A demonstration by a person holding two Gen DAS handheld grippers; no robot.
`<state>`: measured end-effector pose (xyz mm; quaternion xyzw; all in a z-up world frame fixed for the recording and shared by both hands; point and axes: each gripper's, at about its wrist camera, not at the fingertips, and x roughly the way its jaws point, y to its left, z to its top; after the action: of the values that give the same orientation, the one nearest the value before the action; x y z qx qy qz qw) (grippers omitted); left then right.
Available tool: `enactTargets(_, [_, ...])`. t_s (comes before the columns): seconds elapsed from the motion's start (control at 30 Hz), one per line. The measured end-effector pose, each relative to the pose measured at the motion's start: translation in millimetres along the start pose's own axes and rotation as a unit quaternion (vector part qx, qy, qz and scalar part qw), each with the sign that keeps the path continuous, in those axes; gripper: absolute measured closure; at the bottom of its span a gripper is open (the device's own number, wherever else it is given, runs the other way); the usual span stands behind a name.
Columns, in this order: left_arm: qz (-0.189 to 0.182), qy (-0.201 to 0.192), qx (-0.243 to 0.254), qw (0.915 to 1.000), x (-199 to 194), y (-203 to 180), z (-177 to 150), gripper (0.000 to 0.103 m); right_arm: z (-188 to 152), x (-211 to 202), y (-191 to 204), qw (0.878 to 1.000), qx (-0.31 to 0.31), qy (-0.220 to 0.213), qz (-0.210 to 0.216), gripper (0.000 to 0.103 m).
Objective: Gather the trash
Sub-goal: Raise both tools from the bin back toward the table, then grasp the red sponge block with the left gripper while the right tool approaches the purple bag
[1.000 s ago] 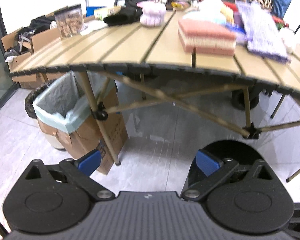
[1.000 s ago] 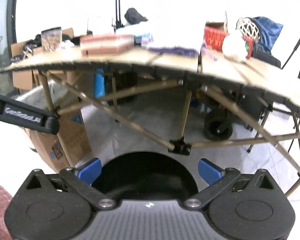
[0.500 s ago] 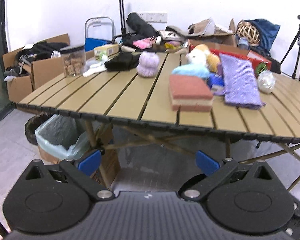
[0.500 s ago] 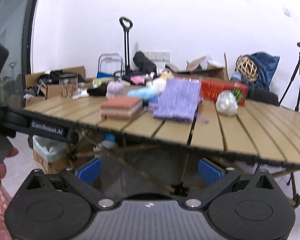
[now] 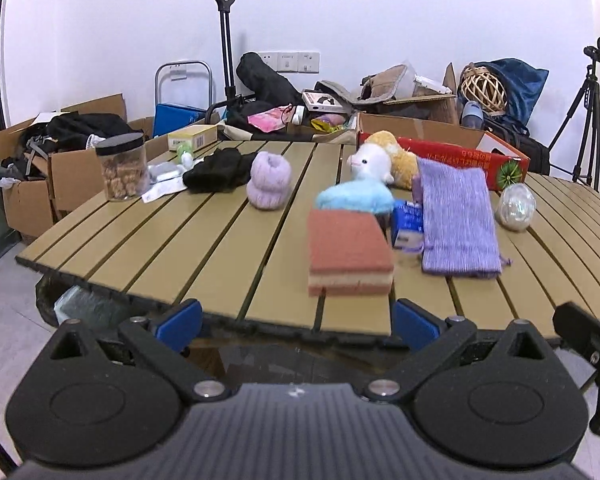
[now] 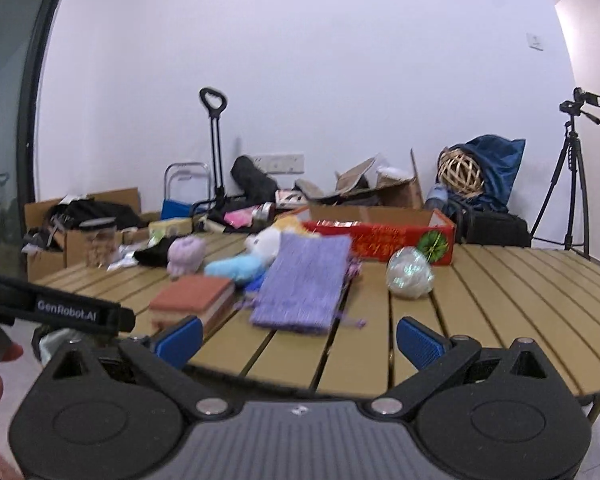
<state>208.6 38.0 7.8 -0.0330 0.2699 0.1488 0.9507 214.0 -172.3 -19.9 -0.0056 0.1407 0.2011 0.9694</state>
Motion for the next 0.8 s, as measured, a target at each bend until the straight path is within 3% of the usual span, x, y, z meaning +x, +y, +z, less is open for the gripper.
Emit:
enactTargets(0.47, [-0.012,0.024,-0.012,0.9996,60.3,-23.7,34.0,0.000,40.9,55.1,-16.1,1.000,0.016,-0.017,-0.012,0.000])
enactTargets(0.8, [0.001,0.047,-0.015,0.9988,99.8,-33.8,34.7,0.000,39.4,99.6,-24.0,1.000,0.021,0.017,-0.010,0.000])
